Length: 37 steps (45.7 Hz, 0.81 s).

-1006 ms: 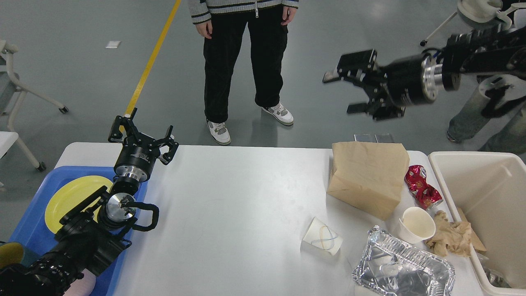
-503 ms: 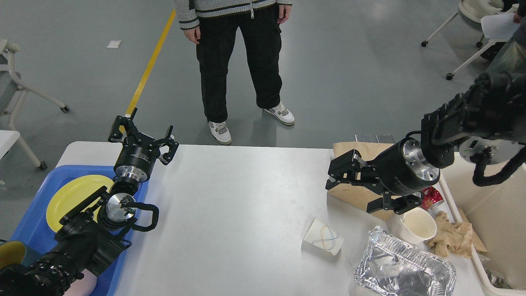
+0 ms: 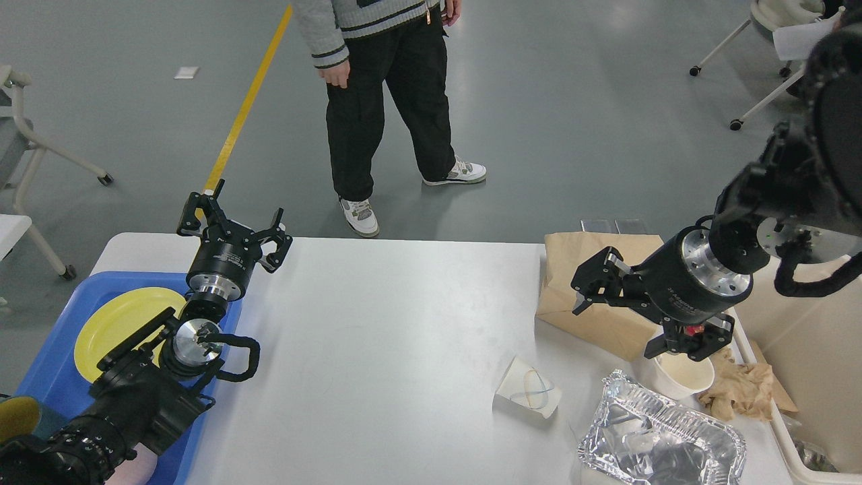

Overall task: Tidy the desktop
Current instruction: 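Lower the right gripper onto the brown paper bag and grasp it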

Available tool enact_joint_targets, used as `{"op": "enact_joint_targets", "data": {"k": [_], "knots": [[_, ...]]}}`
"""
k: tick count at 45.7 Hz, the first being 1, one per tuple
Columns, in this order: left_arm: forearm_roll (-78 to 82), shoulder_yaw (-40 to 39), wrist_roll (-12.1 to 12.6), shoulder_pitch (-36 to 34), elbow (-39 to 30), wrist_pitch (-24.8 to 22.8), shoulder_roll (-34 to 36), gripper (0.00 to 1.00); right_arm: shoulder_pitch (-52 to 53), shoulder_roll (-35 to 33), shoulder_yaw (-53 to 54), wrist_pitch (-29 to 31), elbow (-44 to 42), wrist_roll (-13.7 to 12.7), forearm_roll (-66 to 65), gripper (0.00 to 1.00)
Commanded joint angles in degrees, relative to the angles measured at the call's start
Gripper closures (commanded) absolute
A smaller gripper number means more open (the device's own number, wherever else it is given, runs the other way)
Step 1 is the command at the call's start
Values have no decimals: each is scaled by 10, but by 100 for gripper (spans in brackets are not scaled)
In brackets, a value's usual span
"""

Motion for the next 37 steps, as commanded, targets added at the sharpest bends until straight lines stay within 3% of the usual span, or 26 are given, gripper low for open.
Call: {"op": "enact_joint_targets", "data": {"k": [1,13,25,37], "knots": [[0,0,0,1,-1,0,1,1,-9,0,1,-27,0,0,19,0],[0,0,0,1,0,0,0,1,-41,-1,0,-91,0,0,26,0],[1,0,0,1,-1,0,0,1,-142,0,1,-207,-27,-1,63,0],[0,1,0,1,-1,0,0,1,-213,-5,-6,-211,-110,-3,81,0]]}}
